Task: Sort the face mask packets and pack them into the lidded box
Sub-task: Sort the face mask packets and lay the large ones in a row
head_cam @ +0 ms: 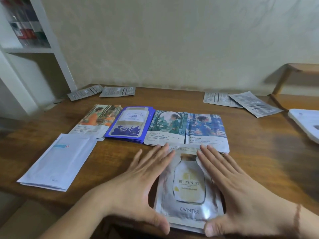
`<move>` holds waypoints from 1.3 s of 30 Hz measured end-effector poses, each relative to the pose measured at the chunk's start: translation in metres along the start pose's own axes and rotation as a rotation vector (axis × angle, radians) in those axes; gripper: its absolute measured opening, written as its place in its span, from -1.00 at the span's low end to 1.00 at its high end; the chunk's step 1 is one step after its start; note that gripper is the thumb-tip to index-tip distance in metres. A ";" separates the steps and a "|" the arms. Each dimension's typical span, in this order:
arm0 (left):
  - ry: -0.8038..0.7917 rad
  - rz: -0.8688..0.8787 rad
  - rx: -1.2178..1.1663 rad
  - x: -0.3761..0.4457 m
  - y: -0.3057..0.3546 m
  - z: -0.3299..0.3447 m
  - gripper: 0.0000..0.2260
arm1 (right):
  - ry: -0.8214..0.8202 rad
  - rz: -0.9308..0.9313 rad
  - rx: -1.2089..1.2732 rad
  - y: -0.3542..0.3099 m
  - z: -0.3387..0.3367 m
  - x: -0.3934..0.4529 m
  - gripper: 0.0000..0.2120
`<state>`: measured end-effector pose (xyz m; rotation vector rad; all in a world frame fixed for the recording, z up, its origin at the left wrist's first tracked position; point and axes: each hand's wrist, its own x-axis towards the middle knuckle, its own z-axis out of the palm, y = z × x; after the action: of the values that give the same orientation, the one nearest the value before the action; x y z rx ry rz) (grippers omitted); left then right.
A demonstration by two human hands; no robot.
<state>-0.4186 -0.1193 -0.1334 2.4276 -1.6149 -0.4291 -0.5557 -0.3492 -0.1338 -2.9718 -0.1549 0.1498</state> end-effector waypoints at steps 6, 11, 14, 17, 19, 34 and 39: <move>-0.061 0.019 0.045 0.006 -0.008 0.005 0.19 | -0.037 -0.008 0.012 0.002 0.004 -0.001 0.31; -0.055 0.023 0.029 0.010 -0.015 0.009 0.15 | 0.025 0.000 -0.029 0.004 0.008 0.003 0.17; 0.100 0.044 -0.037 0.005 -0.031 0.008 0.02 | 0.172 0.051 0.099 0.005 -0.005 0.011 -0.30; 0.163 -0.008 -0.182 -0.014 -0.045 -0.039 -0.13 | 0.424 0.022 0.306 0.000 -0.042 0.042 -0.16; 0.212 -0.133 -0.170 -0.018 -0.067 -0.075 -0.16 | 0.448 0.030 0.412 -0.009 -0.059 0.076 -0.11; 0.621 -0.881 0.182 0.033 -0.408 -0.148 -0.57 | 0.131 -0.020 0.212 -0.054 -0.075 0.397 -0.44; 0.536 -0.774 0.260 0.056 -0.437 -0.139 -0.69 | 0.149 -0.091 0.200 -0.053 -0.069 0.408 -0.47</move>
<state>0.0280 -0.0016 -0.1487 2.9374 -0.5112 0.3455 -0.1499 -0.2622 -0.0947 -2.7572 -0.2406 -0.0645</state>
